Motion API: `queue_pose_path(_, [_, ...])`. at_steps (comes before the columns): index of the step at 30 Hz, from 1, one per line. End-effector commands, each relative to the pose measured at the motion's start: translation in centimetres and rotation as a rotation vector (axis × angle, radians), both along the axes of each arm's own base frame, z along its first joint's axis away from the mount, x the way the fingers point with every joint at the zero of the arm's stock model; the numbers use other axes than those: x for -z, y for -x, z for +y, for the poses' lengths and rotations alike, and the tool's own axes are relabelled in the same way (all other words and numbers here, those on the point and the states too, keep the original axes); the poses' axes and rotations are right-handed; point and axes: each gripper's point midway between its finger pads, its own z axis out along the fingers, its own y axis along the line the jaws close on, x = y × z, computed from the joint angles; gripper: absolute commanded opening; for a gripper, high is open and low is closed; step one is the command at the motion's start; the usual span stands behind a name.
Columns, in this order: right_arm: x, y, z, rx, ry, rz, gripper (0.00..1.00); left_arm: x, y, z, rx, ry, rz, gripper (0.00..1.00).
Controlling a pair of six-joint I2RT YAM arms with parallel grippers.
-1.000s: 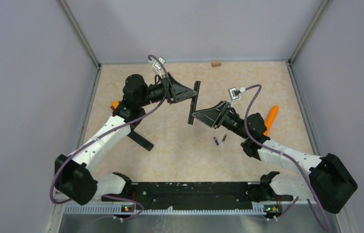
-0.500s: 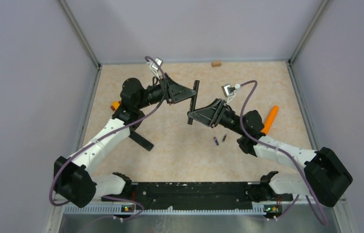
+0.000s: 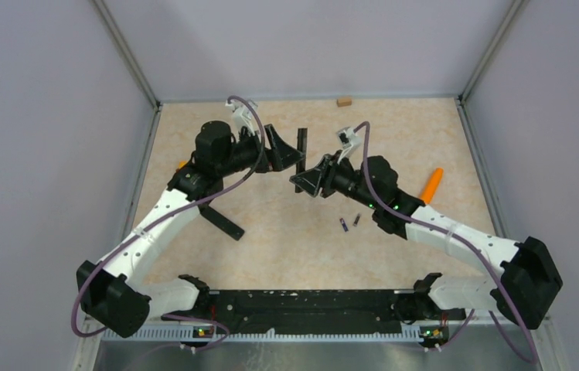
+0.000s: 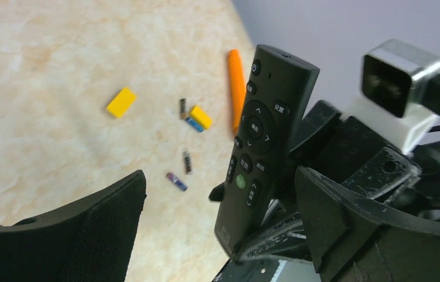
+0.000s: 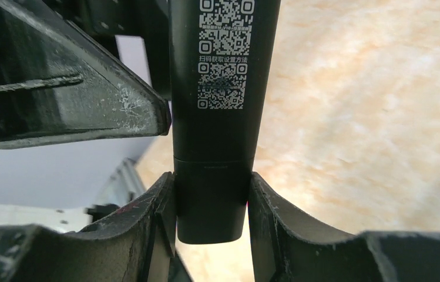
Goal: Load the batteries into the remote control
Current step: Adjust the remote control.
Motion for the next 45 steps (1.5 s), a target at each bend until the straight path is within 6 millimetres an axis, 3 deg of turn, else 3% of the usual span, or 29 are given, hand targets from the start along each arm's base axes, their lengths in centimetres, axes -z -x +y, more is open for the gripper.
queue_pose_path(1, [2.9, -1.1, -0.6, 0.066, 0.261, -0.097, 0.14, 1.5, -1.1, 1.8, -0.080, -0.140, -0.011, 0.99])
queue_pose_path(8, [4.4, -0.2, 0.6, 0.013, 0.402, -0.184, 0.13, 2.4, -1.0, 1.4, -0.055, -0.135, 0.020, 0.91])
queue_pose_path(16, [5.3, -1.1, 1.0, 0.038, 0.474, -0.186, 0.13, 6.1, -1.1, 1.2, -0.097, -0.114, 0.172, 0.59])
queue_pose_path(25, [5.8, -1.1, 2.1, -0.008, 0.497, -0.192, 0.13, 7.3, -0.9, 0.1, -0.052, -0.072, 0.245, 0.44])
queue_pose_path(29, [5.7, -1.0, 2.3, -0.021, 0.487, -0.205, 0.13, 6.9, -1.1, 0.0, -0.046, -0.042, 0.246, 0.36])
queue_pose_path(35, [5.6, -0.6, 2.6, -0.044, 0.468, -0.200, 0.13, 7.3, -1.1, -0.1, -0.023, -0.029, 0.260, 0.03])
queue_pose_path(37, [5.5, -0.6, 2.6, -0.035, 0.462, -0.184, 0.21, 7.4, -1.3, 0.3, -0.027, -0.030, 0.257, 0.00])
queue_pose_path(42, [2.6, -0.3, 1.7, 0.023, 0.327, -0.092, 0.79, 5.3, -2.3, 2.6, -0.007, 0.112, 0.232, 0.00])
queue_pose_path(45, [0.3, -0.3, 0.4, 0.101, 0.158, 0.013, 0.96, 3.0, -2.4, 3.9, 0.015, 0.212, 0.173, 0.00])
